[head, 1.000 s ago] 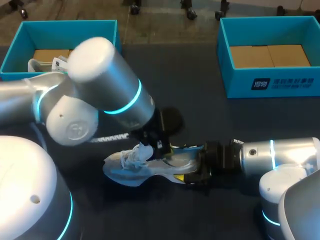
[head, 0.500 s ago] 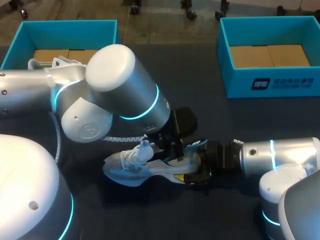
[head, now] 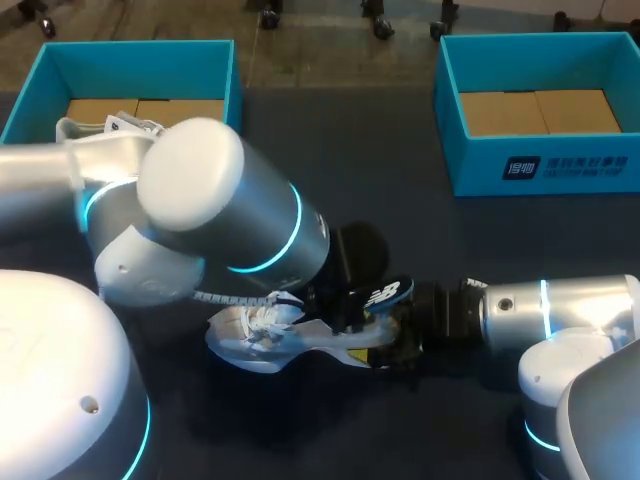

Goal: Take the shoe out of the shoebox, open the shoe tongue, remove and reinsert the insole, then place the shoe into the shoebox

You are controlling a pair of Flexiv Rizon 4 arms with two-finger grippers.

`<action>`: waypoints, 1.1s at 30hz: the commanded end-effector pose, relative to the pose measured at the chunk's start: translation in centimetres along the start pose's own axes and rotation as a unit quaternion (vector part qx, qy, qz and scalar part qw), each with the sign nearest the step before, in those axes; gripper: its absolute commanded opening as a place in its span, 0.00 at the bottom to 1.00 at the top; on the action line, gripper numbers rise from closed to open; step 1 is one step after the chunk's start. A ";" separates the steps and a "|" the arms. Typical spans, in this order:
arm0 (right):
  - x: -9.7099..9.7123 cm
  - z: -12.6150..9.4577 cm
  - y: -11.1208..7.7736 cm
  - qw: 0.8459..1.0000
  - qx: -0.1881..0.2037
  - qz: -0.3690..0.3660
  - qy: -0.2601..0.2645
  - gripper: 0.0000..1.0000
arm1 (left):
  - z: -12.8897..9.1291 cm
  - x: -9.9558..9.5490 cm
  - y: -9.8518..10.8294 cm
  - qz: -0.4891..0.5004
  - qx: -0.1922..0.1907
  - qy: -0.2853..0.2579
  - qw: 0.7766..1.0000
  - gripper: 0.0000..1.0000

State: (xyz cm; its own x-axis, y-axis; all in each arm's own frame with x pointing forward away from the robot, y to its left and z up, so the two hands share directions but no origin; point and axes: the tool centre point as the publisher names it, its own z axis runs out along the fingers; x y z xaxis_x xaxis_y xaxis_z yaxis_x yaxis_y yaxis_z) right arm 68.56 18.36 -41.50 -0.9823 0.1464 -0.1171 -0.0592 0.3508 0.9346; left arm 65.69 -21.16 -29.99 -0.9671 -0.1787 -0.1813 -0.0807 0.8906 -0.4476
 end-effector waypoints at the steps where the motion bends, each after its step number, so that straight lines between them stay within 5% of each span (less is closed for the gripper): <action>1: 0.1 0.3 -0.1 1.000 0.001 -0.001 -0.001 0.00 | -0.1 0.5 0.4 -0.004 0.003 -0.016 1.000 0.48; 11: 0.1 0.3 -0.1 1.000 0.001 -0.001 -0.001 0.00 | 1.4 1.2 0.9 -0.008 -0.002 -0.052 0.999 0.40; 25: 0.1 0.3 -0.1 1.000 0.001 -0.001 -0.001 0.00 | 2.2 1.3 1.3 -0.014 -0.006 -0.084 0.996 0.16; 33: 0.1 0.3 -0.1 1.000 0.001 -0.001 -0.001 0.00 | 2.4 1.5 1.6 -0.024 0.001 -0.112 0.993 0.43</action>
State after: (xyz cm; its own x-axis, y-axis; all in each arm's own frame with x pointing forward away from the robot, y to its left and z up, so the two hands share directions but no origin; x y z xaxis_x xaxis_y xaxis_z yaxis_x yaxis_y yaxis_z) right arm 68.56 18.37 -41.50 -0.9823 0.1464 -0.1171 -0.0592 0.3508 0.9346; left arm 65.00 -20.86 -32.85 -0.8917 -0.3017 -0.3375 -0.1227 0.8787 -0.4613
